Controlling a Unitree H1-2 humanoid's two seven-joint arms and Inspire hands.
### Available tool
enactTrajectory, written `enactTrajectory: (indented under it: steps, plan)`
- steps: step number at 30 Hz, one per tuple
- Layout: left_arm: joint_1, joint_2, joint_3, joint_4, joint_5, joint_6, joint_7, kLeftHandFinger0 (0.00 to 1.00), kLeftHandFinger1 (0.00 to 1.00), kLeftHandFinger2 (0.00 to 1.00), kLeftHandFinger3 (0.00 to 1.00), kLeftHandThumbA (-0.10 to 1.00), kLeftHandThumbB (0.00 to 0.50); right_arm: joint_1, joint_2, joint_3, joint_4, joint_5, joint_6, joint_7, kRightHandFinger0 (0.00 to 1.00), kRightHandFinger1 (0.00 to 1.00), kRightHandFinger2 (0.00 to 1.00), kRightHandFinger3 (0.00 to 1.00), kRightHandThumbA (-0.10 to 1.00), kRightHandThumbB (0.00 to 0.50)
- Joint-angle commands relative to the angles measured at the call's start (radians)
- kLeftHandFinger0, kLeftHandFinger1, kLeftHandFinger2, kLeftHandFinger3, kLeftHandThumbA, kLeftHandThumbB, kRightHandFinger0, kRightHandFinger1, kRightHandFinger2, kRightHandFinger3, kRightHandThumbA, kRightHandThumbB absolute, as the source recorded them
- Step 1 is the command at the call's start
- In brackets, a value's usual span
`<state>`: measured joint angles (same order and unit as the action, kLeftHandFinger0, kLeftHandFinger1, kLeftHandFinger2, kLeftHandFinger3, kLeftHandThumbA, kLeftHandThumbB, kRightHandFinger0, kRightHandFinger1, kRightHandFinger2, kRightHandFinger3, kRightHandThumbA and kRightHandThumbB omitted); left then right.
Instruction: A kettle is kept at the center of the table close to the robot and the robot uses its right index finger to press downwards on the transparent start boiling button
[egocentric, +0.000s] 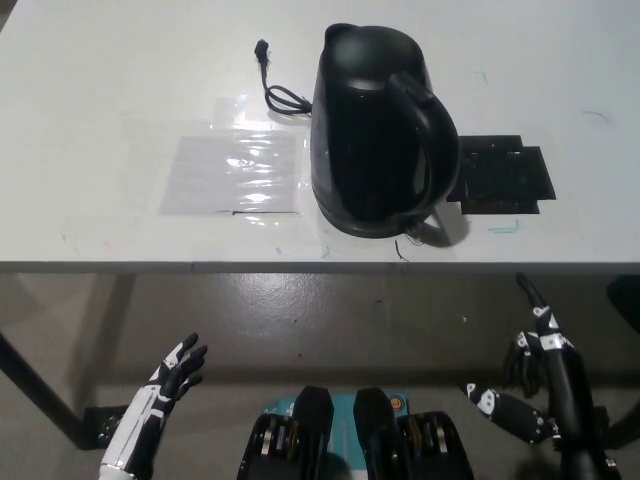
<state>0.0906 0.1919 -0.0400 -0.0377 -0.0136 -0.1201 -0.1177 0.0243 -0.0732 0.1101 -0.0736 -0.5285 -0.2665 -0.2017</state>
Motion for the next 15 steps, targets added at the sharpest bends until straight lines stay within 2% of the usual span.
enactTrajectory:
  steps: [1,9,13,15]
  plan:
    - [-0.005,0.030,-0.004,-0.062,-0.013,-0.109,-0.040,1.00,1.00,1.00,1.00,1.00,0.377,-0.113,0.012,0.048,-0.125,-0.302,0.092,-0.006,0.00,0.00,0.15,1.00,1.00,0.239]
    - [-0.002,0.030,-0.005,-0.065,-0.014,-0.101,-0.047,1.00,1.00,1.00,1.00,1.00,0.368,-0.171,0.006,0.092,-0.067,-0.369,0.151,-0.003,0.00,0.00,0.07,1.00,1.00,0.236]
    - [-0.007,0.029,-0.010,-0.049,-0.003,-0.123,-0.047,1.00,1.00,1.00,1.00,1.00,0.360,-0.179,0.000,0.106,-0.058,-0.397,0.177,-0.008,0.00,0.00,0.05,1.00,1.00,0.224]
    - [-0.006,0.026,-0.013,-0.048,-0.007,-0.119,-0.048,1.00,1.00,1.00,1.00,1.00,0.378,-0.187,-0.004,0.113,-0.052,-0.400,0.199,0.010,0.00,0.00,0.06,1.00,1.00,0.221]
